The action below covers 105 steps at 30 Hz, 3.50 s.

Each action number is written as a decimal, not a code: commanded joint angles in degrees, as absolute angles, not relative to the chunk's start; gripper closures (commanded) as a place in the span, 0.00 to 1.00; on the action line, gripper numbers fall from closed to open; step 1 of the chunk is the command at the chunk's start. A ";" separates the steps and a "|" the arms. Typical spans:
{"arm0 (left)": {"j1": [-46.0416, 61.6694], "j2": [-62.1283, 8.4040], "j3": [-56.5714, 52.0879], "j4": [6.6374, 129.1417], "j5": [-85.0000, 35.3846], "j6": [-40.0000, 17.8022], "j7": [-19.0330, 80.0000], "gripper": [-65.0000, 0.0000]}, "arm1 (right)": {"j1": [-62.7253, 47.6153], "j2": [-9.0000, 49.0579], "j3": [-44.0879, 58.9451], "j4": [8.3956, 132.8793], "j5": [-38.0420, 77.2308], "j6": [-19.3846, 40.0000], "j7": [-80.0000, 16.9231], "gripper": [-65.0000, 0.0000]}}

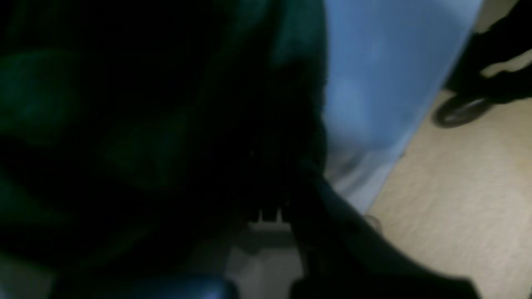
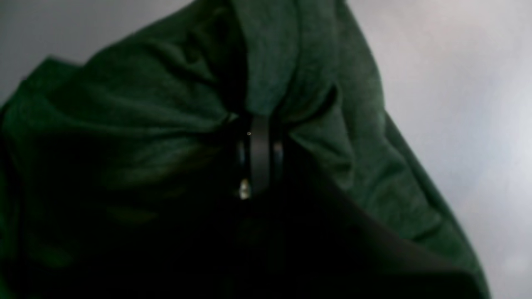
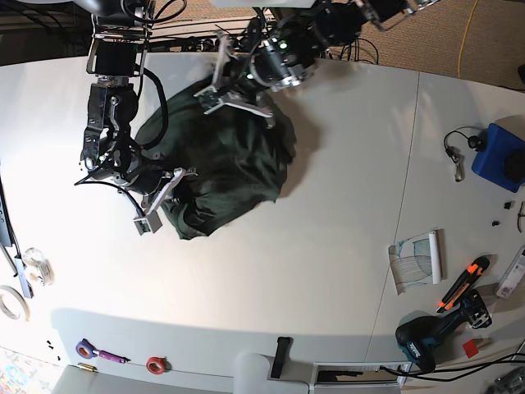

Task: Layout the t-shirt on the table in an organized manner, then fold the t-shirt properly
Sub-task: 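Grasp the bundle with both grippers and compress it into a square, then release the left gripper and drag the bundle with the right gripper, then open the right gripper and lift both grippers off the folded shirt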

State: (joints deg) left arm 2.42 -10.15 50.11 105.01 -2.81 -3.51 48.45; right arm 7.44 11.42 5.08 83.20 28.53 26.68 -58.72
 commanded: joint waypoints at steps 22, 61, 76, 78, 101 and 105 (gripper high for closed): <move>1.89 -11.60 44.69 119.57 -0.82 -1.91 46.63 1.00 | 11.11 11.88 7.94 98.45 30.61 26.35 -57.12 1.00; 4.78 -12.58 -0.30 114.19 -8.19 -7.53 44.53 1.00 | -3.18 6.57 12.95 92.55 11.90 15.14 -51.40 1.00; 4.75 -12.56 -0.30 114.15 -9.26 -7.55 44.53 1.00 | -3.84 7.38 42.02 92.55 15.16 15.05 -52.51 1.00; 4.75 -12.56 -0.30 114.15 -9.28 -7.55 44.51 1.00 | -3.79 7.99 42.04 92.55 15.66 15.29 -52.45 1.00; 4.16 -12.58 -2.28 113.51 -10.76 -7.62 31.46 1.00 | -2.09 9.80 43.13 107.68 28.05 31.22 -43.38 1.00; 1.67 -12.95 -7.16 107.96 -11.77 -10.50 31.42 1.00 | -2.09 9.82 42.15 107.68 33.39 35.57 -43.48 1.00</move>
State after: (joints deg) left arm 2.44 -12.45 -7.01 106.91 -11.57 -10.31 32.58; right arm -2.70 8.73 42.06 106.63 32.38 35.46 -45.15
